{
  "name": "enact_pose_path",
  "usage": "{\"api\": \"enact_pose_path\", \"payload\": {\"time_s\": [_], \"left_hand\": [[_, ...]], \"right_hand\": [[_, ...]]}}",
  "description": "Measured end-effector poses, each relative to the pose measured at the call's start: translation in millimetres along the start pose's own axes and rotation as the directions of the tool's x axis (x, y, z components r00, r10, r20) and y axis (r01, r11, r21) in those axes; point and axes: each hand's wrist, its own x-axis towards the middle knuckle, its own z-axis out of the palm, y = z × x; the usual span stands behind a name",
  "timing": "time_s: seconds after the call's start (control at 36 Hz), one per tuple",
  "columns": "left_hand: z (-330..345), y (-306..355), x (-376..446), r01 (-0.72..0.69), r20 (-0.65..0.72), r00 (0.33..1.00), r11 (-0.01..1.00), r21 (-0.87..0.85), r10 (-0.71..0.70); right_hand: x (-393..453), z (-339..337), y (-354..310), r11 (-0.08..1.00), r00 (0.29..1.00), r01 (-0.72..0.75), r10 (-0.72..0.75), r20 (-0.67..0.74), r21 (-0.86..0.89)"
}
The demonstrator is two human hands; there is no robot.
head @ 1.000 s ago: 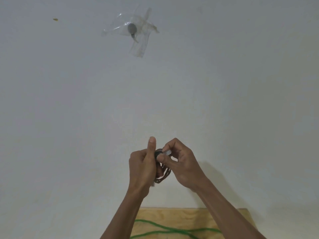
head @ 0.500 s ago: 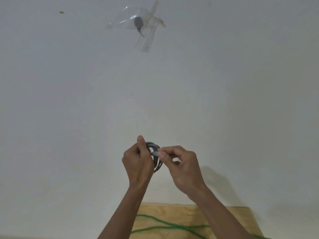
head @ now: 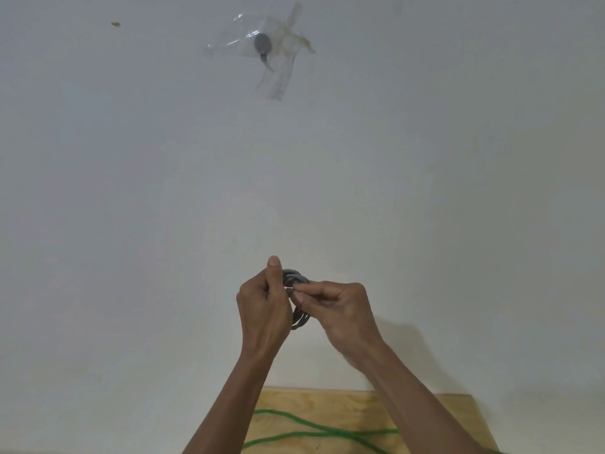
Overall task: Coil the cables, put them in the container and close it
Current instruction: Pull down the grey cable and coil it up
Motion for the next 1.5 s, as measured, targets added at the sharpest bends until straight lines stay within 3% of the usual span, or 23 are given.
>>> {"api": "enact_pose_path", "payload": {"time_s": [0.19, 0.36, 0.58, 0.72, 0.92, 1.11, 1.28, 1.5], "left_hand": [[-5.1, -5.7, -1.9, 0.012, 0.032, 0.999, 0.999, 0.035, -0.014], [-8.4, -6.5, -2.2, 0.041, 0.093, 0.995, 0.998, 0.039, -0.045], [-11.0, -13.8, 0.2, 0.041, 0.153, 0.987, 0.999, 0.034, -0.045], [-7.2, -12.1, -0.1, 0.056, 0.112, 0.992, 0.998, 0.04, -0.061], [1.4, -11.9, -1.0, 0.096, 0.119, 0.988, 0.995, 0.023, -0.098], [6.5, -17.1, -5.1, 0.197, 0.091, 0.977, 0.98, -0.033, -0.194], [10.2, -21.7, -9.9, 0.183, 0.07, 0.98, 0.982, 0.038, -0.186], [10.6, -20.6, -13.7, 0.194, 0.071, 0.977, 0.978, 0.075, -0.2]], "right_hand": [[5.2, 5.7, 2.4, 0.988, 0.996, -0.049, 0.059, -0.065, 0.144], [12.8, 8.6, 11.7, 0.994, 0.998, -0.035, 0.028, -0.062, -0.108], [13.0, 12.7, 13.9, 0.975, 0.999, 0.006, -0.017, -0.046, -0.224], [14.4, 8.9, 13.4, 0.989, 0.998, -0.023, 0.031, 0.055, -0.149], [11.1, 14.5, 16.2, 0.986, 0.992, 0.013, -0.033, -0.12, -0.163], [11.8, 13.6, 20.0, 0.987, 0.992, -0.081, 0.093, -0.081, 0.139], [12.5, 14.1, 25.0, 0.952, 0.979, -0.176, 0.196, -0.056, 0.252], [11.9, 10.0, 24.3, 0.97, 0.981, -0.168, 0.183, -0.072, 0.177]]}}
